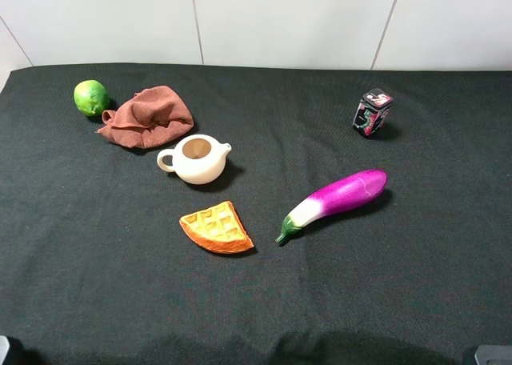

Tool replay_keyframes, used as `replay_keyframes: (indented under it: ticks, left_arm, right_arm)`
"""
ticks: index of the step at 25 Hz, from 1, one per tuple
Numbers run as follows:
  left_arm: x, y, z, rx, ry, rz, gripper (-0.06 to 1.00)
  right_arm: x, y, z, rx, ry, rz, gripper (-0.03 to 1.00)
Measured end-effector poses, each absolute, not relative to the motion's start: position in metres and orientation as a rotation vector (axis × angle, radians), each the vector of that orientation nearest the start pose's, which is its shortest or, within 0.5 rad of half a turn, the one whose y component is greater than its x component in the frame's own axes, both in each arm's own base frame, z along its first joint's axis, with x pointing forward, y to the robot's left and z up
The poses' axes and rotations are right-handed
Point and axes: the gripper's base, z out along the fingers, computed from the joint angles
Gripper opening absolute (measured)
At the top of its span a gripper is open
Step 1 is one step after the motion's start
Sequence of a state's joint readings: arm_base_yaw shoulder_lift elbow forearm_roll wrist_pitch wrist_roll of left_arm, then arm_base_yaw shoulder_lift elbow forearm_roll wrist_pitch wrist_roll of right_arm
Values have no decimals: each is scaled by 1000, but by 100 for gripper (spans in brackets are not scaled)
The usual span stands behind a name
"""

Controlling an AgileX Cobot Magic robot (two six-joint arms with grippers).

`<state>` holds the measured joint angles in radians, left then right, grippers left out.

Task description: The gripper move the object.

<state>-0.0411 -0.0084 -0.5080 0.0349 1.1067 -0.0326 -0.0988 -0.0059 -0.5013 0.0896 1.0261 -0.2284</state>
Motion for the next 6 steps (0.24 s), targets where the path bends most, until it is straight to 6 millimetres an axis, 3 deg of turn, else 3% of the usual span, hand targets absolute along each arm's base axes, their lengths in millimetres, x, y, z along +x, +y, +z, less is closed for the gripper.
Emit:
replay_keyframes:
  ticks: [6]
  left_arm:
    - [-9, 3, 276, 6, 2073, -3, 99]
  right_arm:
    - [-4, 7, 281, -132, 1997, -104, 69]
